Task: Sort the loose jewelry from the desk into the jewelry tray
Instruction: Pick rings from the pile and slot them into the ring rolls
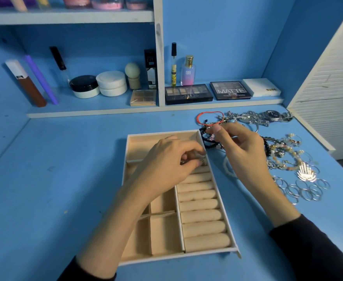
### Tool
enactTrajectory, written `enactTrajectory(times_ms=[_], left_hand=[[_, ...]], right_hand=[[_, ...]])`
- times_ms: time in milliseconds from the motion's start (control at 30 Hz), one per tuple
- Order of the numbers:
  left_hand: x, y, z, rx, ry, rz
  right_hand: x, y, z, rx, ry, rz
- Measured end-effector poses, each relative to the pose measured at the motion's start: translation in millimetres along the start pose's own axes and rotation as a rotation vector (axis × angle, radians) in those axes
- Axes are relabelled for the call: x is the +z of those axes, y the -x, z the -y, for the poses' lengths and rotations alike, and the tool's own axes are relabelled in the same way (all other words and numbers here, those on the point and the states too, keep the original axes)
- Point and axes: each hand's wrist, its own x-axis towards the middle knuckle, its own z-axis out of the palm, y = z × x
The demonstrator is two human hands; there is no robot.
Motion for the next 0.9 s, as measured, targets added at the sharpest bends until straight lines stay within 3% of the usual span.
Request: enactTrajectory(times_ms=[433,667,900], left_hand=[[2,-1,6,0.035,-0.072,0.026],[-24,5,18,-0.068,-0.02,0.058],[-22,5,22,-0.065,-0.039,0.096]], right_hand=[[-2,2,3,-0.012,0.011,0.067],[-23,2,9,0.007,0.056,0.449],[-19,2,4,-0.079,0.175,0.521]])
